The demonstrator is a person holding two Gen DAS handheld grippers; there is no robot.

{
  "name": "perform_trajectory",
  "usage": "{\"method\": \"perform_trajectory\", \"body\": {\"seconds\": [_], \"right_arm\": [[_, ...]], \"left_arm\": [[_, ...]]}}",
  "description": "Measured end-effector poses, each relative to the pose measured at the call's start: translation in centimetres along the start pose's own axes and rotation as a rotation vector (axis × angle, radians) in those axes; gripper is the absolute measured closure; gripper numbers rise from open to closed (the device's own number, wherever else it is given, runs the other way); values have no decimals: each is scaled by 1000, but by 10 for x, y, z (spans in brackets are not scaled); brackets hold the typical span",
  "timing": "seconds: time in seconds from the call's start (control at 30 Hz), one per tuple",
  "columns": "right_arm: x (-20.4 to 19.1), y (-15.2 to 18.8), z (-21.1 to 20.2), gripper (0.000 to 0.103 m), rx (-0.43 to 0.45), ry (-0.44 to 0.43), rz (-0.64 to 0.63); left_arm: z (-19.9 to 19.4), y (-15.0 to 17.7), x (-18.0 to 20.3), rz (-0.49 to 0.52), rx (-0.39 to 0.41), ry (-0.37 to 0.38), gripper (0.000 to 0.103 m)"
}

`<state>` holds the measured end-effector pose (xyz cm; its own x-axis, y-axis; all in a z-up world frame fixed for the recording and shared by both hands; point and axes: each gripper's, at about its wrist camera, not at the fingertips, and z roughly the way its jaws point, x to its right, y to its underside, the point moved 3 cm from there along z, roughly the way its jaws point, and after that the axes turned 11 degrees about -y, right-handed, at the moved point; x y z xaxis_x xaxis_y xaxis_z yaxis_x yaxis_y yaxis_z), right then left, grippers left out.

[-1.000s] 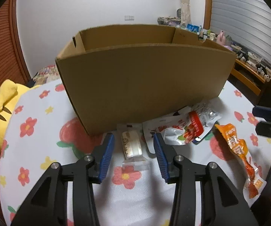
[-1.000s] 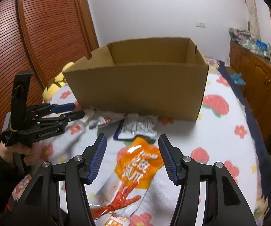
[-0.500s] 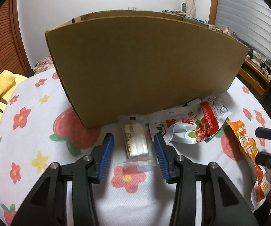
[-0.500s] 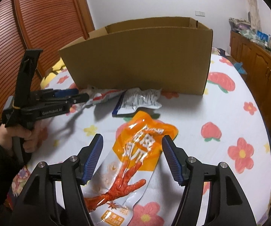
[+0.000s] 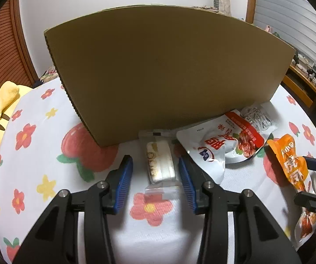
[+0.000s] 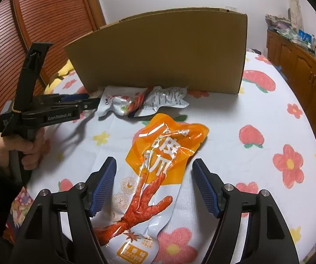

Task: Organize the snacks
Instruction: 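Move the right tool to the orange chicken-feet pouch while the left tool moves to the wrapped cake bar, then close the left tool on the cake bar while the right tool closes on the orange pouch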

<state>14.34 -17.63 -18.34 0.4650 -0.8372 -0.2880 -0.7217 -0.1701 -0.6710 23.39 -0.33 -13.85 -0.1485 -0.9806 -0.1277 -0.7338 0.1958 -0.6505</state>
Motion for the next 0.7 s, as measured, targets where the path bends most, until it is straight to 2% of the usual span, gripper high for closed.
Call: {"method": "perform_trajectory", "body": {"seconds": [0.33, 0.5, 0.7], "right_arm": [[-8, 4, 6, 24, -7, 57, -54], [-14, 9, 8, 21, -2, 99, -97], [-19, 12, 12, 20, -4, 121, -123]], "left_arm": [[-1, 0, 1, 0, 3, -1, 68], [-2, -1, 3, 12, 8, 6, 82], [-6, -2, 5, 12, 16, 2, 84]]}}
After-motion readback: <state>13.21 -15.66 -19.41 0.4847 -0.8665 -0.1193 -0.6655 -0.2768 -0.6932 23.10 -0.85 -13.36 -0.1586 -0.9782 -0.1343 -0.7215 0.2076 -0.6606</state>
